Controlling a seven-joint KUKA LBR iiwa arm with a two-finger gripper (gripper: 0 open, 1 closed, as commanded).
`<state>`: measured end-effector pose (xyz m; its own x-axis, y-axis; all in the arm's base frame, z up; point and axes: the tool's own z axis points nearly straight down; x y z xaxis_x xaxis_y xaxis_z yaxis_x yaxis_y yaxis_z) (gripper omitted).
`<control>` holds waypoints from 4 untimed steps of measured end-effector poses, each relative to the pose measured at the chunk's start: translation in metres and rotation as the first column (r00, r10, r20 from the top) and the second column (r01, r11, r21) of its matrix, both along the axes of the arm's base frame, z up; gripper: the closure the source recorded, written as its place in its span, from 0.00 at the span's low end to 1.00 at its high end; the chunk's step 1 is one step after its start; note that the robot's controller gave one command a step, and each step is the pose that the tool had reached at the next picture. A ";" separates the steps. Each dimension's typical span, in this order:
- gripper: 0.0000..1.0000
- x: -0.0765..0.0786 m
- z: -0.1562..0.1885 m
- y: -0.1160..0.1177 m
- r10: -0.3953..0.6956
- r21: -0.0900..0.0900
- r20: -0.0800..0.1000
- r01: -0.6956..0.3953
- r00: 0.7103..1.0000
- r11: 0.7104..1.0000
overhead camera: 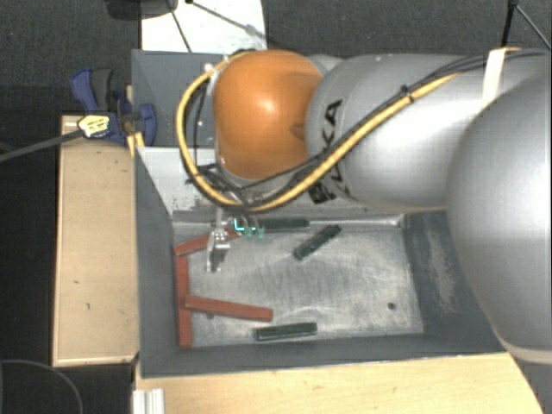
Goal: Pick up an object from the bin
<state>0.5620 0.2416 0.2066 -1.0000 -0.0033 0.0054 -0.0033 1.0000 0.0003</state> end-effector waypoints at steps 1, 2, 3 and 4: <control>0.00 0.002 0.005 -0.001 -0.006 0.002 0.008 0.006 1.000 1.000; 0.00 0.017 -0.059 -0.001 0.092 0.002 0.012 -0.092 0.996 0.996; 0.00 0.022 -0.086 -0.001 0.139 0.000 0.004 -0.139 0.990 0.990; 0.00 0.031 -0.063 0.004 0.308 0.001 0.010 -0.308 0.951 0.951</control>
Offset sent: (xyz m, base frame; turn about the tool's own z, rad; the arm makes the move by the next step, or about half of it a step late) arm 0.0305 -0.0014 -0.1366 -0.1986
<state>0.5926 0.2461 0.1436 -0.9503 -0.3113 -0.0049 -0.3113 0.9503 0.0009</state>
